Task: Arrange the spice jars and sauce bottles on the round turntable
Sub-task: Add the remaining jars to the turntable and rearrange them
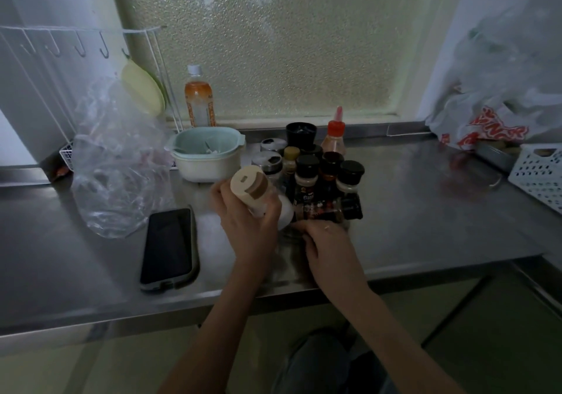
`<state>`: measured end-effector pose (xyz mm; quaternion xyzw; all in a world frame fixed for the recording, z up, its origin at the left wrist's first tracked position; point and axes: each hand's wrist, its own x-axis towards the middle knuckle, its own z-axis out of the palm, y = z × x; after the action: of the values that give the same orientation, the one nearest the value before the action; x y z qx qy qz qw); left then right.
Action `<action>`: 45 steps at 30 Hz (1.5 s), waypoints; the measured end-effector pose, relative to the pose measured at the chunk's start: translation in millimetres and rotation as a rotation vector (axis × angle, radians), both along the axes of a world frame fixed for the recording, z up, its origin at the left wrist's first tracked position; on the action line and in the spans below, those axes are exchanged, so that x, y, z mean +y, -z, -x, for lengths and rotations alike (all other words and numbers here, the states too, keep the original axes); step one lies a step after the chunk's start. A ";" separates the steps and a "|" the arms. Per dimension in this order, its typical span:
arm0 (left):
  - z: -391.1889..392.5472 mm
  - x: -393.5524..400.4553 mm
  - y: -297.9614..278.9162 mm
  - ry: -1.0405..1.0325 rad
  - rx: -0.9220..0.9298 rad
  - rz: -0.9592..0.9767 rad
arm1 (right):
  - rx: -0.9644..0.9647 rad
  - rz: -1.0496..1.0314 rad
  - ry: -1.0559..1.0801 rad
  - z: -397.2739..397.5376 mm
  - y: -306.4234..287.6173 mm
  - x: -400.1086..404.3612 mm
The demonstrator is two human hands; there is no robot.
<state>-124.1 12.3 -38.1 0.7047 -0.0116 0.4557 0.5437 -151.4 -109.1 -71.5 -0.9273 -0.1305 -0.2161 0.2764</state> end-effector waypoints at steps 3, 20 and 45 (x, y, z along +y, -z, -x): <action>-16.9 0.6 -6.5 0.051 0.057 -0.077 | 0.011 -0.052 -0.025 5.9 1.3 1.8; -49.6 2.0 -11.5 0.119 0.210 -0.379 | -0.022 -0.016 -0.043 4.5 4.5 16.2; -47.2 3.6 -1.0 0.026 0.447 -0.554 | -0.260 -0.425 0.356 19.2 -15.7 -15.6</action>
<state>-76.9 15.9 -37.0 0.9074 -0.0245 0.2629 0.3270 -170.6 -124.7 -55.8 -0.8216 0.0480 -0.4003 0.4031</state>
